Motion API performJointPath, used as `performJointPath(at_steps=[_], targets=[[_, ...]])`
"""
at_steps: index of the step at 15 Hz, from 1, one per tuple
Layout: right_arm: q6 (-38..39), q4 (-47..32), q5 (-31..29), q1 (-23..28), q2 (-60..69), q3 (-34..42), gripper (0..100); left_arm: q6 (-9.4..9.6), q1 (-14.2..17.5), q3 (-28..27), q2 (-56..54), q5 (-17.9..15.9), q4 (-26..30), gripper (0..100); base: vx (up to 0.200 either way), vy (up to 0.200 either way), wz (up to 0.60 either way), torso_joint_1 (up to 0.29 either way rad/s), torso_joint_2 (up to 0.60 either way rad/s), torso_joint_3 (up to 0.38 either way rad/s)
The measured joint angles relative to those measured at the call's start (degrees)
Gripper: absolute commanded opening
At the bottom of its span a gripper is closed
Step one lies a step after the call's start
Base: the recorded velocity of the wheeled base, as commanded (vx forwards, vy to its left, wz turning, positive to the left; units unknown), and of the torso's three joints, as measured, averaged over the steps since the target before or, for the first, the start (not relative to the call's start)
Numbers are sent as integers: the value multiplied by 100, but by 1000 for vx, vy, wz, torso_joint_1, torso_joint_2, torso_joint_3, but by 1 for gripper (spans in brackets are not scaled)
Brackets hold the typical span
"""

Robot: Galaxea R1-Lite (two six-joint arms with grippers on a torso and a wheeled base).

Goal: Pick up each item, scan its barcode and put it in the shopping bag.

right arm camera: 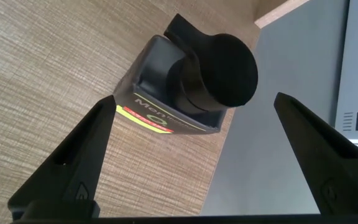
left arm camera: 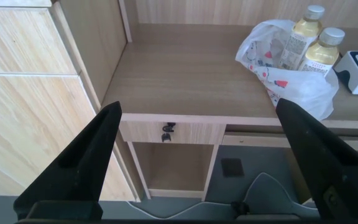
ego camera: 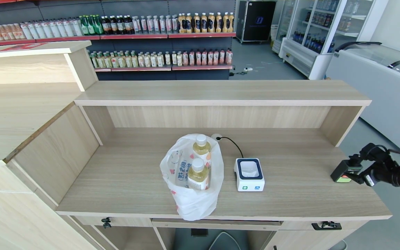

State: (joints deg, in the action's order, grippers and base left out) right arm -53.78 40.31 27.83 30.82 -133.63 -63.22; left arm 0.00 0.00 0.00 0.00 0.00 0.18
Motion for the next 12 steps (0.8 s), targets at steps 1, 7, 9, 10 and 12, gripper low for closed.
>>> performJointPath(at_steps=[1, 7, 9, 10, 12], targets=[[2, -2, 0, -15, -22, -11, 100, 0, 0, 0, 0, 0, 0, 100, 0, 0, 0, 0, 0, 0], [2, -5, -9, -98, -154, -94, 100, 2, 0, 0, 0, 0, 0, 100, 0, 0, 0, 0, 0, 0], [9, -9, -6, -152, -200, -152, 100, 2, 0, 0, 0, 0, 0, 100, 0, 0, 0, 0, 0, 0], [9, -5, -9, -166, -219, -172, 100, 0, 0, 0, 0, 0, 0, 100, 0, 0, 0, 0, 0, 0], [13, -9, -9, -218, -258, -180, 100, 0, 0, 0, 0, 0, 0, 100, 0, 0, 0, 0, 0, 0]])
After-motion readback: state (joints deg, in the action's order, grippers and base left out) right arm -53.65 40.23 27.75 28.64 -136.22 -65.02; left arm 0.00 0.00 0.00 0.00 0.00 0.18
